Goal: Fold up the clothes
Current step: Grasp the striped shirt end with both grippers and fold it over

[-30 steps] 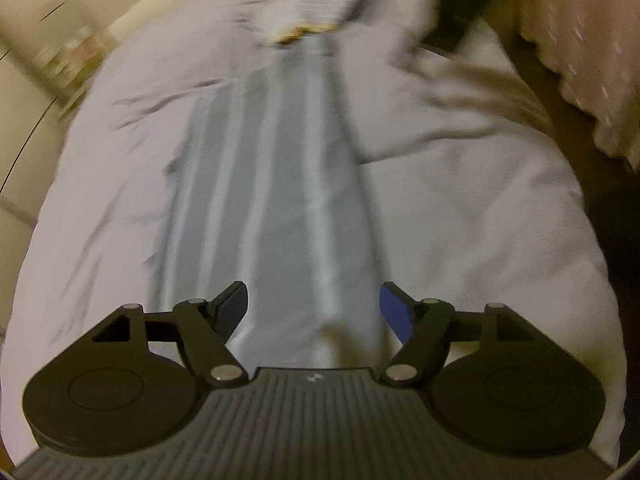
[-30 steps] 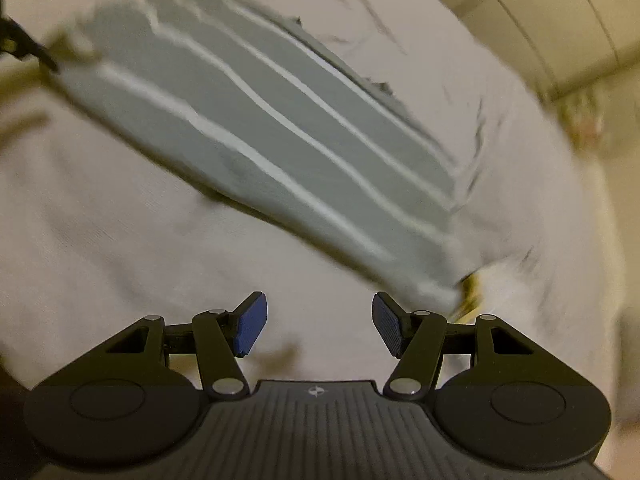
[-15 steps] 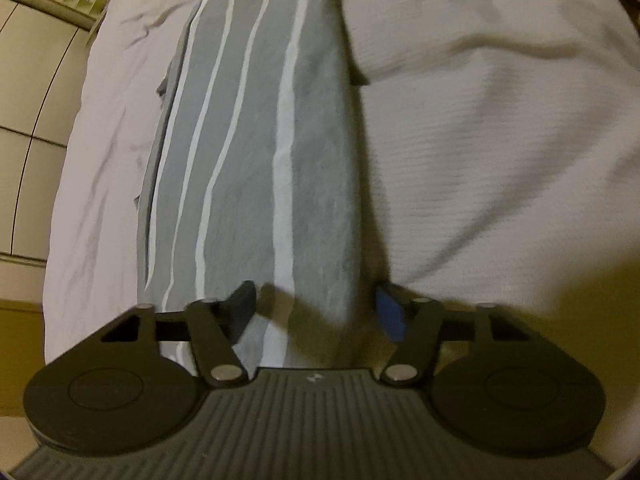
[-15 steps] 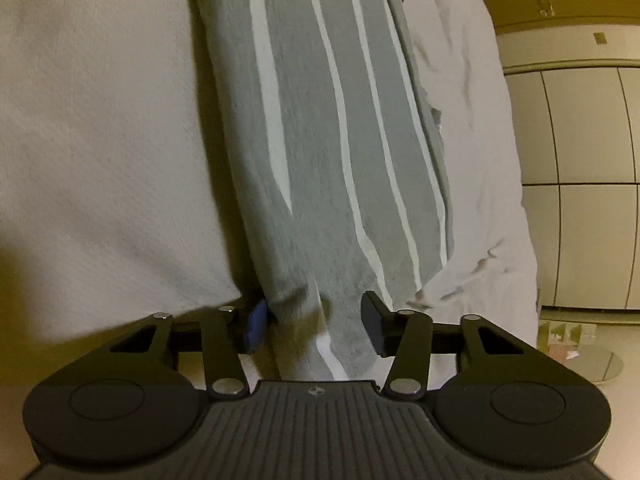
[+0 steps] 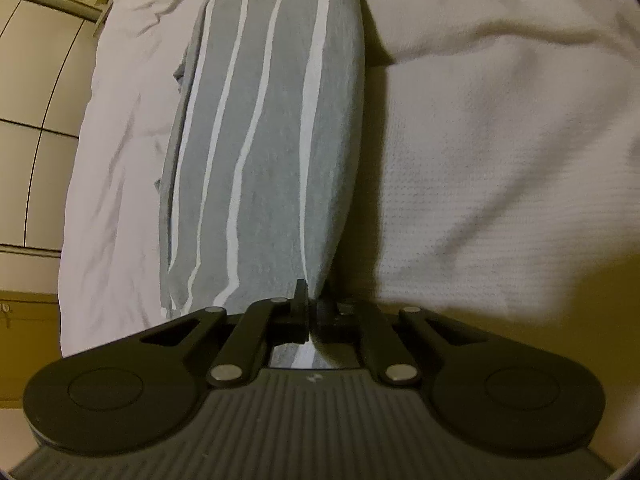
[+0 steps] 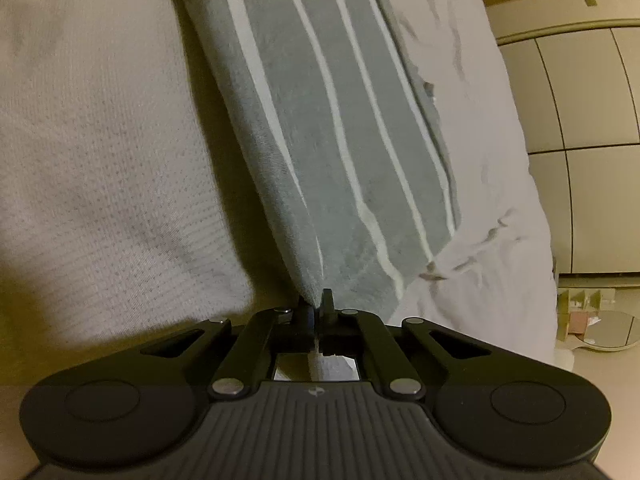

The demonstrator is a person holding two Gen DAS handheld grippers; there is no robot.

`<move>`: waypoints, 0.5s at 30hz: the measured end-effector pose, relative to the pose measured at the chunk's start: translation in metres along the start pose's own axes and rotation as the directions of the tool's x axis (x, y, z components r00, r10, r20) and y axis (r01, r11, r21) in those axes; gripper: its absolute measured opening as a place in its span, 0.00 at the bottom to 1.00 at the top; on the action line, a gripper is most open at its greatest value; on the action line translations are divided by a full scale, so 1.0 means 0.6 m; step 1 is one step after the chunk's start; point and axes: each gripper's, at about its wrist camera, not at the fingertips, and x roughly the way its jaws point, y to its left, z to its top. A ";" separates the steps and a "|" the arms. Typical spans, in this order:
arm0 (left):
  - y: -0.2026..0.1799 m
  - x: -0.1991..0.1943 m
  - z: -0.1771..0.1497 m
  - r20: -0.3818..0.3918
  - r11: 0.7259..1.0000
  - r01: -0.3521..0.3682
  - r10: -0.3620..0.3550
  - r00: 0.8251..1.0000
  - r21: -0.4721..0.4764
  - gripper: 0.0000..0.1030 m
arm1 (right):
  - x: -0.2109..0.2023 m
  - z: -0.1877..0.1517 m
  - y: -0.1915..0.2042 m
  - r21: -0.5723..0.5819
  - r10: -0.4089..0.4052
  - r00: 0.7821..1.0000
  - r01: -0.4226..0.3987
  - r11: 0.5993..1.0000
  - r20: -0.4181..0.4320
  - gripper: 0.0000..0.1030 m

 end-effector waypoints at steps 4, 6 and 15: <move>0.006 -0.038 -0.004 0.032 1.000 -0.013 0.013 0.999 0.001 0.00 | -0.037 -0.009 -0.001 -0.018 -0.006 1.000 0.006 1.000 0.014 0.00; 0.005 -0.064 -0.009 0.047 1.000 -0.008 0.008 0.999 -0.001 0.00 | -0.067 -0.017 0.002 -0.018 -0.008 1.000 0.008 1.000 0.024 0.00; -0.055 -0.157 -0.028 0.084 0.999 0.049 -0.049 0.995 0.001 0.00 | -0.168 -0.032 0.040 0.033 0.037 0.999 -0.037 0.999 -0.009 0.00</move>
